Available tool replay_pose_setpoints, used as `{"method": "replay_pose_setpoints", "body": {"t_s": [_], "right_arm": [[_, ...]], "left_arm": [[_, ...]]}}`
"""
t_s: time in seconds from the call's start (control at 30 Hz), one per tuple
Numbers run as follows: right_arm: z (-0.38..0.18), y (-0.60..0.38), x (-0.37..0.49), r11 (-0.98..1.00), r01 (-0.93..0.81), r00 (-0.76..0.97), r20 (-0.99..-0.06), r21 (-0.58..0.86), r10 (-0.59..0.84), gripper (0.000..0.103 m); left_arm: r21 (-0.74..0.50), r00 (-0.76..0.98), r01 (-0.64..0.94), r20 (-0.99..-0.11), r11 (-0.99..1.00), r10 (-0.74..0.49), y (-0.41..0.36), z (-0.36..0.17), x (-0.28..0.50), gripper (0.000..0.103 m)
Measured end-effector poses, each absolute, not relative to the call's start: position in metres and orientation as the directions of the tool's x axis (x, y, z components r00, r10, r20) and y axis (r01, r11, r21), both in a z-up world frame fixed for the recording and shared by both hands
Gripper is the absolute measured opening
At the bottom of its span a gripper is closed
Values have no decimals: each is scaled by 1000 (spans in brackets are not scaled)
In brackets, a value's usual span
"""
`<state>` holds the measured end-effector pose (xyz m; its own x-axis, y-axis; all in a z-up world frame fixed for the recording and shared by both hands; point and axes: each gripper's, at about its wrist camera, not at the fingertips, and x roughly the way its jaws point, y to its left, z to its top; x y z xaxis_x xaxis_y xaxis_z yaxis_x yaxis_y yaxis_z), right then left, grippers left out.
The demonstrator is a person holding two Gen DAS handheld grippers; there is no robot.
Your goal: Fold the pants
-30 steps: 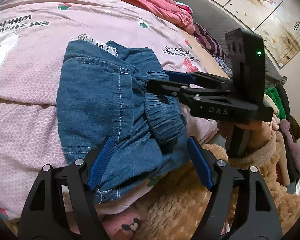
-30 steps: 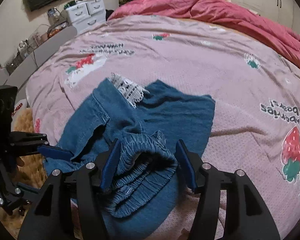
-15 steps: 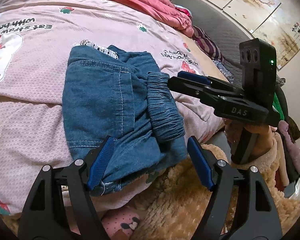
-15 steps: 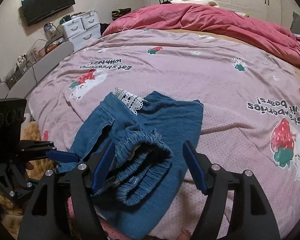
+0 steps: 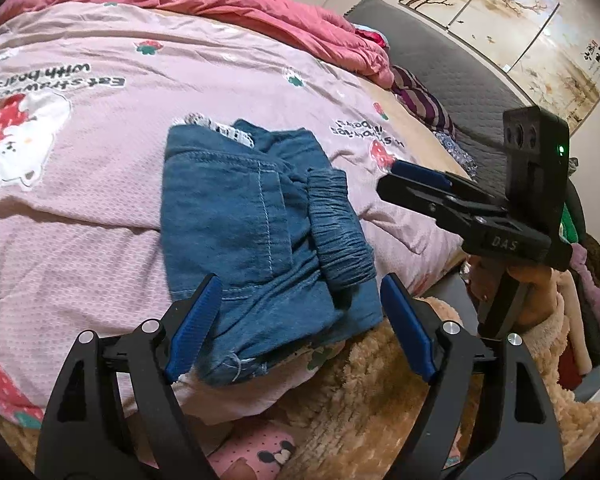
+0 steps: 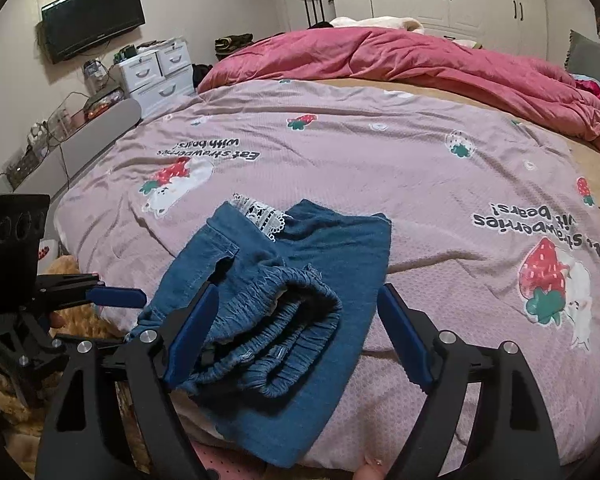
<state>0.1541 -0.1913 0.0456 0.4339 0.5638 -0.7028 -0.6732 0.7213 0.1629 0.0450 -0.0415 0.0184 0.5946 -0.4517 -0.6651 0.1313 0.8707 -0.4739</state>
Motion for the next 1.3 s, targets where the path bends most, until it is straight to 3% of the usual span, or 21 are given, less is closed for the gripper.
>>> {"method": "replay_pose_setpoints", "body": {"t_s": [0.6, 0.67, 0.7, 0.93, 1.1, 1.2, 1.3], "right_arm": [[53, -178, 52, 595, -800, 401, -666, 80, 629, 80], [50, -166, 39, 565, -825, 407, -670, 22, 620, 72], [48, -158, 33, 543, -840, 412, -677, -23, 609, 63], [27, -116, 16, 396, -892, 424, -708, -218, 565, 48], [12, -98, 28, 380, -884, 449, -716, -271, 535, 34], [-1, -94, 37, 370, -897, 418, -739, -243, 528, 7], [-2, -101, 34, 368, -909, 383, -742, -196, 550, 5]], "left_arm": [[-427, 651, -27, -694, 904, -308, 32, 14, 56, 74], [-425, 641, -8, -697, 905, -321, 28, 14, 66, 73], [-421, 639, -1, -698, 907, -323, 27, 13, 70, 72], [-364, 604, 42, -733, 930, -314, 9, 5, 105, 56], [-347, 576, 27, -761, 938, -298, 3, -7, 119, 53], [-332, 570, 20, -771, 943, -283, 1, -12, 122, 53], [-323, 568, 19, -775, 946, -276, 0, -14, 124, 54]]}}
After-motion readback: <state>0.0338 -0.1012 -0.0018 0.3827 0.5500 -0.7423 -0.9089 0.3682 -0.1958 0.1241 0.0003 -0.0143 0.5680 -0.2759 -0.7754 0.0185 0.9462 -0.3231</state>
